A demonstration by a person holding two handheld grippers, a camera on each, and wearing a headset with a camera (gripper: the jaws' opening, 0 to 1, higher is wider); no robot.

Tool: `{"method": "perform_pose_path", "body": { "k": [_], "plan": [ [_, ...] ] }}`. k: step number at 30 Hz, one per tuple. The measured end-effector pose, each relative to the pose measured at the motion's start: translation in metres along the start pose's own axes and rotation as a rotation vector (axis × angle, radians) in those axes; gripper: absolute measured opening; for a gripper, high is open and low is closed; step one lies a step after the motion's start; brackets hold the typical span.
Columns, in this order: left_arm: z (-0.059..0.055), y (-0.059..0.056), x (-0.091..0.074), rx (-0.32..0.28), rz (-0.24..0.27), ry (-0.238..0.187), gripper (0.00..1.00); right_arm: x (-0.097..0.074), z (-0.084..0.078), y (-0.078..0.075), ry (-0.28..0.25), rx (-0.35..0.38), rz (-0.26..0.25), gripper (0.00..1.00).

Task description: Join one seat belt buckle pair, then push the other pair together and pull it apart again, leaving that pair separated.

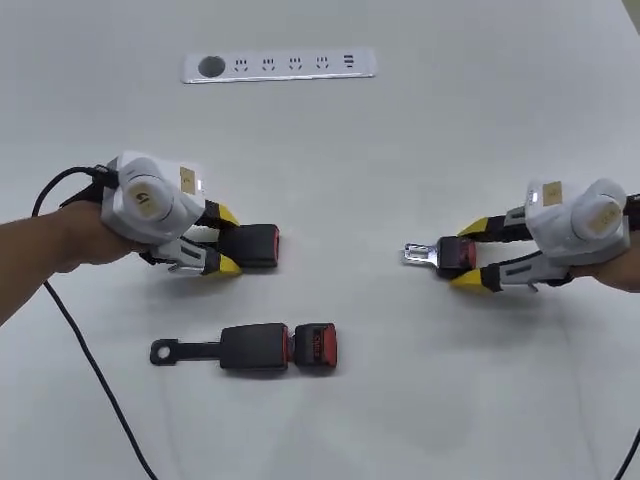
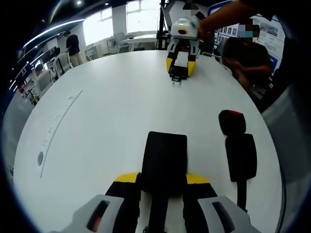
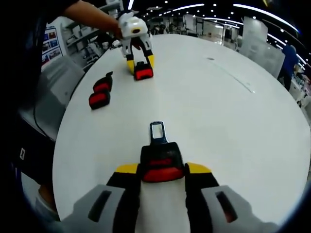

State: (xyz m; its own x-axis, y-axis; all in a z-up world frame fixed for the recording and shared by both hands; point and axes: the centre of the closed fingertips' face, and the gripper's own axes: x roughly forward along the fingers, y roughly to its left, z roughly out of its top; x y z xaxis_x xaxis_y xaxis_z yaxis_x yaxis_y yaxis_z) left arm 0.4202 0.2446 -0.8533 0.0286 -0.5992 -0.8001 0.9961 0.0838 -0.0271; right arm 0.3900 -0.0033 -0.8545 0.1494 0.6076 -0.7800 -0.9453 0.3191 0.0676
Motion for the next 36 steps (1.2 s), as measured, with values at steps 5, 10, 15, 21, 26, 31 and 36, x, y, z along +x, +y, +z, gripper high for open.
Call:
{"method": "perform_pose_path", "body": {
  "k": [5, 10, 15, 21, 26, 31, 36],
  "plan": [
    [0.002, -0.002, 0.000, 0.039, -0.007, -0.014, 0.34, 0.000, -0.001, -0.001, 0.000, -0.001, 0.012, 0.36],
    [0.002, -0.002, 0.000, 0.060, -0.014, -0.010, 0.34, 0.000, -0.001, -0.001, -0.005, -0.026, 0.016, 0.35],
    [0.002, -0.001, 0.000, 0.055, -0.016, -0.010, 0.34, -0.001, -0.001, -0.001, -0.018, -0.030, 0.020, 0.35],
    [0.002, -0.001, 0.001, 0.058, -0.017, -0.003, 0.33, 0.000, 0.001, -0.001, -0.019, -0.037, 0.023, 0.35],
    [0.003, -0.001, 0.000, 0.059, -0.019, -0.001, 0.33, 0.007, 0.009, 0.000, -0.034, -0.050, 0.025, 0.35],
    [0.003, -0.001, 0.001, 0.063, -0.021, 0.004, 0.33, 0.012, 0.017, 0.003, -0.039, -0.056, 0.034, 0.35],
    [0.002, 0.000, 0.001, 0.060, -0.021, 0.003, 0.33, 0.017, 0.027, 0.005, -0.051, -0.063, 0.047, 0.35]
  ]
}}
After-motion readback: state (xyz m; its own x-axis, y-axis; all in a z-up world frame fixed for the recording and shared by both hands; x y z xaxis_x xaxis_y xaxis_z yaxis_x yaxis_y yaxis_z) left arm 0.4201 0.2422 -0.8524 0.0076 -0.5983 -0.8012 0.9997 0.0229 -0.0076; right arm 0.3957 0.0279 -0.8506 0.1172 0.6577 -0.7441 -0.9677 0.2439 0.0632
